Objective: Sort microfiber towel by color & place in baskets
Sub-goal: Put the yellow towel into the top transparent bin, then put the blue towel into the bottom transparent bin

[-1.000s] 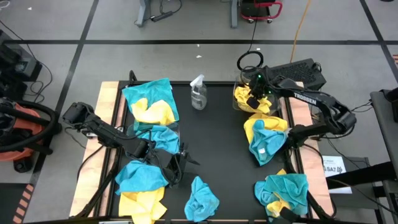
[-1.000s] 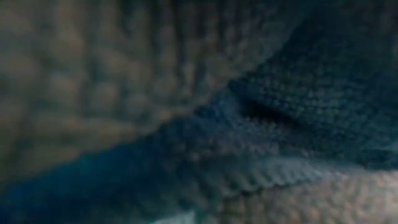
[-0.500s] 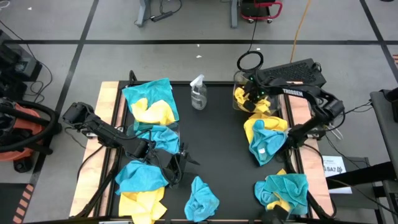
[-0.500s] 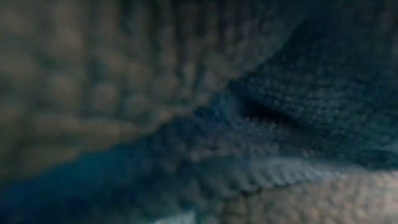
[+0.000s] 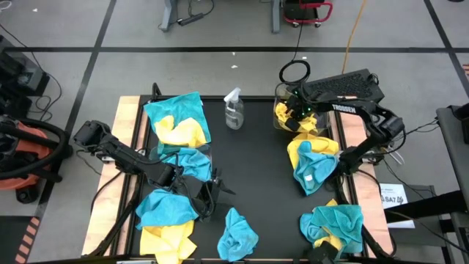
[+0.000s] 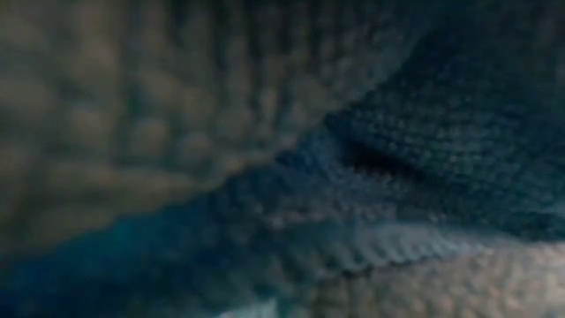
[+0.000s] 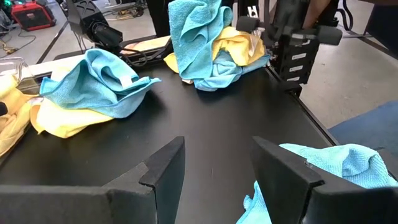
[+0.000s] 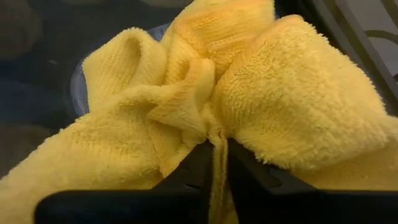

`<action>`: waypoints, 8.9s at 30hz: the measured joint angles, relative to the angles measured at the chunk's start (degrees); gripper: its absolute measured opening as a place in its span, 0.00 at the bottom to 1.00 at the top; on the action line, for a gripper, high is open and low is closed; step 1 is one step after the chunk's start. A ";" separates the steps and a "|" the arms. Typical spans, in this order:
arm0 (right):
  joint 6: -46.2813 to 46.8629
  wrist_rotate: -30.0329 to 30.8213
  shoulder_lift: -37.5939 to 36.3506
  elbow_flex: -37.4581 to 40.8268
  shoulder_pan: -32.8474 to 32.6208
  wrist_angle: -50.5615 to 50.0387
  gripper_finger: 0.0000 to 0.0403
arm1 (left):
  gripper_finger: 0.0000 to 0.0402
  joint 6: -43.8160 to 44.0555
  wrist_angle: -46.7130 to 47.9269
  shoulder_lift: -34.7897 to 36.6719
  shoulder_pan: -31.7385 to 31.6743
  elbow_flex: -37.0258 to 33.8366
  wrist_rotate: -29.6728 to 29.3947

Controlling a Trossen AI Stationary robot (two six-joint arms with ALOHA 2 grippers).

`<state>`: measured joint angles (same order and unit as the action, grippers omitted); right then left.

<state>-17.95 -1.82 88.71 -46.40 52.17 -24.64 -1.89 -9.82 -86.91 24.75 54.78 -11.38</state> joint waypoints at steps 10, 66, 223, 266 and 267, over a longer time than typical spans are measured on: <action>1.86 -0.19 -9.80 0.12 -0.18 -3.54 0.32 | 0.47 0.00 -0.01 0.00 0.00 0.00 0.00; 18.33 -18.11 -45.60 -0.01 -20.64 -8.14 0.48 | 0.47 0.00 -0.36 0.00 0.00 0.00 0.00; 29.26 -14.57 -37.27 0.01 -64.66 -0.10 0.48 | 0.04 17.94 76.84 11.09 6.03 18.53 -28.77; 29.04 -14.57 -37.27 0.01 -64.64 -0.07 0.48 | 0.07 6.93 52.08 11.10 -10.77 -9.87 -3.39; 29.06 -14.57 -37.27 0.01 -64.64 -0.07 0.48 | 0.07 6.91 51.69 11.10 -11.29 -10.51 -2.61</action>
<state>11.11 -16.38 51.44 -46.39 -12.47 -24.71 5.02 41.87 -75.81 13.47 44.27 -13.99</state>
